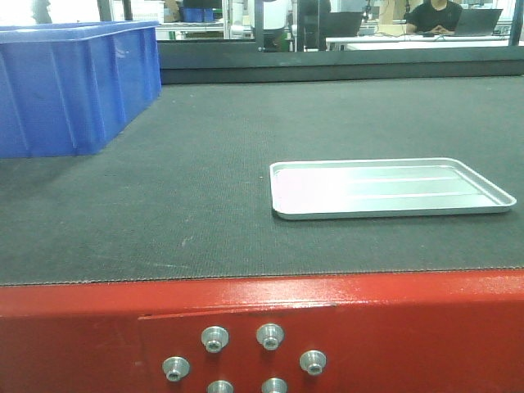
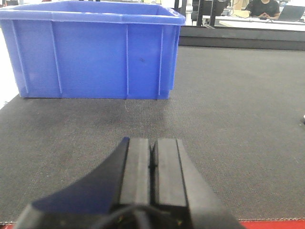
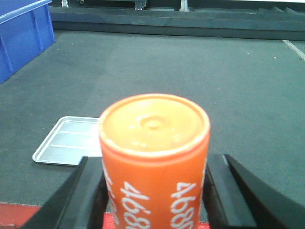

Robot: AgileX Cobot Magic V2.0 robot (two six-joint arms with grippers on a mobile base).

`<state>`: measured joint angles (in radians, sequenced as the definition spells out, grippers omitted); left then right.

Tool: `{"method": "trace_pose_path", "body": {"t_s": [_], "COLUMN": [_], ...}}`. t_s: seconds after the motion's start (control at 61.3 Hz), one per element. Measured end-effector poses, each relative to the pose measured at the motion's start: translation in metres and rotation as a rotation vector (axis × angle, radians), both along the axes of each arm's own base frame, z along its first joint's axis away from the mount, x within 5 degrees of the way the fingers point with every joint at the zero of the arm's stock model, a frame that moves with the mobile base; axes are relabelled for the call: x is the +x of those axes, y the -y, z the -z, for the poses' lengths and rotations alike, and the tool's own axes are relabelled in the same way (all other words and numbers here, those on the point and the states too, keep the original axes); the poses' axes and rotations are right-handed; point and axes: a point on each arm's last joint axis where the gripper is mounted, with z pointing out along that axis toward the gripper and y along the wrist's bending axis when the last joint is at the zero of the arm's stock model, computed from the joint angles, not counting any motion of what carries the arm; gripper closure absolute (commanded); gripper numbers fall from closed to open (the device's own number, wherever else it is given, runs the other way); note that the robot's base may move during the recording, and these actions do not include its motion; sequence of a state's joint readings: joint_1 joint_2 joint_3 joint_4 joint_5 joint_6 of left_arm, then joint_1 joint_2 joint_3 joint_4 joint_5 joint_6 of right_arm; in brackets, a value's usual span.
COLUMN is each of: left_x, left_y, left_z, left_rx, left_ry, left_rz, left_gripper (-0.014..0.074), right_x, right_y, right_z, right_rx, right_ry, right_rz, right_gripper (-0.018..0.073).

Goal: Grab orange capacitor from left shelf to right conveyor

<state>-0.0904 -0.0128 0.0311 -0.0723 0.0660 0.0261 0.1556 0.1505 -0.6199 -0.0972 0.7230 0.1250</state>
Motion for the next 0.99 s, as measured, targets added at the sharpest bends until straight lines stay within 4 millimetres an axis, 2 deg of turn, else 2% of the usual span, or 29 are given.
{"method": "trace_pose_path", "body": {"t_s": [0.522,0.62,0.717,0.799,0.995], "left_x": [0.000,0.000,0.000,0.000,0.000], "left_y": [0.000,0.000,0.000,0.000,0.000], "left_z": [0.000,0.000,0.000,0.000,0.000], "left_rx": [0.000,0.000,0.000,0.000,0.000], "left_ry": [0.000,0.000,0.000,0.000,0.000], "left_rz": [0.000,0.000,0.000,0.000,0.000], "left_gripper": [0.0723,0.0723,0.0723,0.0723,0.0723], "right_x": [0.000,0.009,0.029,0.054,0.123], "right_y": [0.000,-0.002,-0.006,-0.011,-0.025], "right_z": [-0.001,-0.007,-0.014,-0.017,-0.026], "right_rx": [0.002,0.004,0.002,0.014,0.038], "right_ry": [0.016,0.050,0.072,0.079,0.102], "right_rz": [-0.001,-0.007,-0.017,-0.031,-0.054], "right_gripper": [0.0503,0.0503,0.0503,0.0503,0.0503]}}
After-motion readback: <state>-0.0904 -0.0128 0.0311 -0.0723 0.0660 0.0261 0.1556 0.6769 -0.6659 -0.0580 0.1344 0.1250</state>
